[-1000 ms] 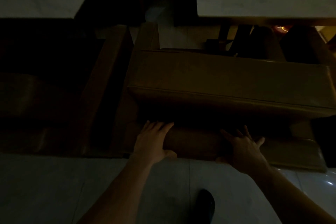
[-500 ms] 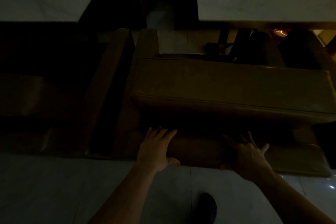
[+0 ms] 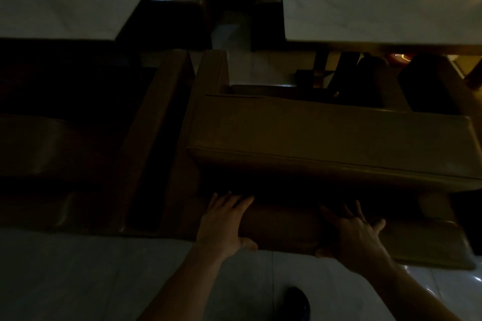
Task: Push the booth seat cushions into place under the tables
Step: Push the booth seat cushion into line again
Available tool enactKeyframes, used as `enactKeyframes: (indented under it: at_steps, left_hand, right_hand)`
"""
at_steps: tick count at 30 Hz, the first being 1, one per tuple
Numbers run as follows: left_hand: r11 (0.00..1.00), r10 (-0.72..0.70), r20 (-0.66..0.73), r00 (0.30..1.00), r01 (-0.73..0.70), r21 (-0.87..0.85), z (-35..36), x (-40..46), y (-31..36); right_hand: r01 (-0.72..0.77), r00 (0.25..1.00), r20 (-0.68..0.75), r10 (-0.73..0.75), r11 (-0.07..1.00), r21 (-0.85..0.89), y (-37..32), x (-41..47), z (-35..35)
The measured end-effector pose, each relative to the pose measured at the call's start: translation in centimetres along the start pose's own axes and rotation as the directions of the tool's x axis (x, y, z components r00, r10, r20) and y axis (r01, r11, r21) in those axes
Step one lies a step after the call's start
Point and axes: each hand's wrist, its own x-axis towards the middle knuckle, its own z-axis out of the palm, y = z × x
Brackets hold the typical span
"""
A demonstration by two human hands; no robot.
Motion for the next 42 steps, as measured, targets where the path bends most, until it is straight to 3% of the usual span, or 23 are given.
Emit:
enactKeyframes:
  at_steps: [14,32,37,42]
  left_hand:
    - [1.000,-0.016,-0.043,0.999,0.017,0.015,-0.1,-0.2,-0.3]
    - [0.995,-0.031,0.025,0.999,0.028,0.092,0.1,-0.4,1.0]
    - [0.997,-0.074,0.022,0.997,0.073,0.031,-0.3,-1.5,2.4]
    - [0.997,-0.081,0.031,0.996,0.081,0.000,-1.9,-4.4,2.6]
  right_hand:
    - [0.030,0.999,0.038,-0.031,0.999,0.035,0.1,1.1,0.0]
    - [0.029,0.998,-0.059,-0.029,1.000,0.008,0.8,-0.2,1.6]
    - [0.006,0.999,-0.034,-0.008,0.999,-0.050,0.5,-1.0,0.6]
    - [0.055,0.997,-0.057,-0.055,0.998,-0.001,-1.2,-3.7,0.0]
